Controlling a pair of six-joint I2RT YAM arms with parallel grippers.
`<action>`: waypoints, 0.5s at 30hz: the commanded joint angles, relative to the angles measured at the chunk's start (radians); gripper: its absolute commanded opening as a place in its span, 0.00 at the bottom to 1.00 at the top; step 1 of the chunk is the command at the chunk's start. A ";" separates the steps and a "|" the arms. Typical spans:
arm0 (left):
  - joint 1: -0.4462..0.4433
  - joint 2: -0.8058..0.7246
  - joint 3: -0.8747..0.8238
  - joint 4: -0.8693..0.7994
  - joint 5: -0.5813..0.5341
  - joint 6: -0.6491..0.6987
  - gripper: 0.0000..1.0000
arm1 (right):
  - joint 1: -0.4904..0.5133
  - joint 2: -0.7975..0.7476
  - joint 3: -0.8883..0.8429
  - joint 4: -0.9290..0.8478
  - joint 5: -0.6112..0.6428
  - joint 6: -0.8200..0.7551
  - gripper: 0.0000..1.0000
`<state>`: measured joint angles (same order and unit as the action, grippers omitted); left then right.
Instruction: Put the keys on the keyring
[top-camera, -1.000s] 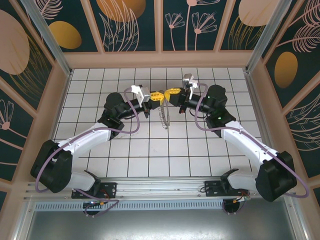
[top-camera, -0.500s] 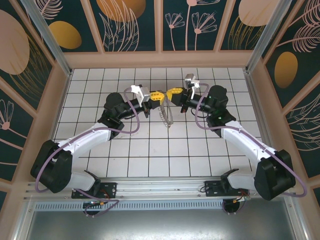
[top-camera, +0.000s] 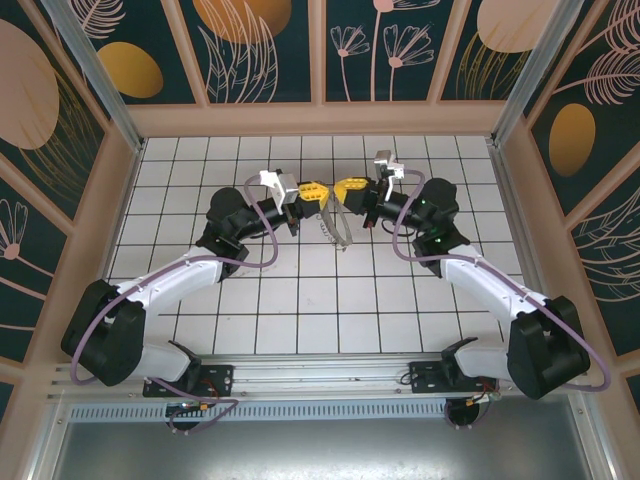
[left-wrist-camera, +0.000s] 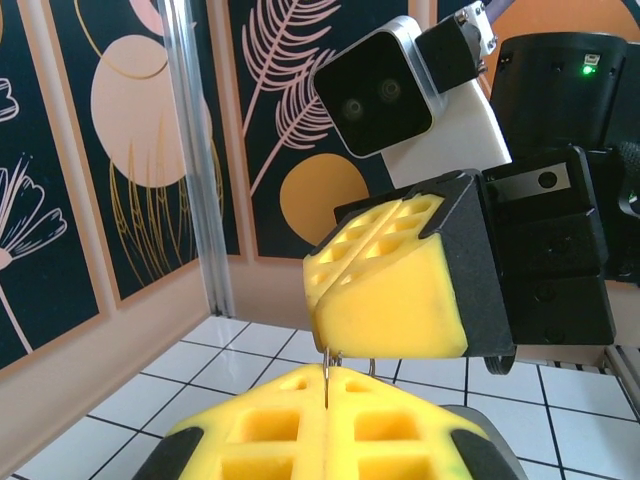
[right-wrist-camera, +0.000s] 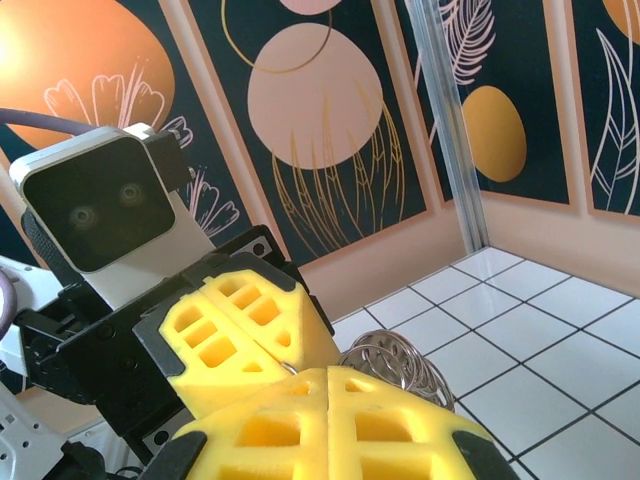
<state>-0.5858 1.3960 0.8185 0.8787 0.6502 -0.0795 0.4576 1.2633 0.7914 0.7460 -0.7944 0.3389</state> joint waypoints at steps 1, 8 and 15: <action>-0.006 -0.017 0.012 0.186 0.010 -0.049 0.00 | -0.010 0.019 -0.033 0.038 -0.032 0.047 0.00; -0.006 -0.005 0.007 0.212 0.001 -0.075 0.00 | -0.052 -0.041 -0.082 0.061 -0.017 0.094 0.36; -0.005 0.006 0.000 0.229 0.005 -0.086 0.00 | -0.078 -0.119 -0.127 0.068 0.005 0.117 0.41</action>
<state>-0.5858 1.4002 0.8169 1.0222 0.6529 -0.1444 0.3847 1.1919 0.6716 0.7742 -0.7895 0.4355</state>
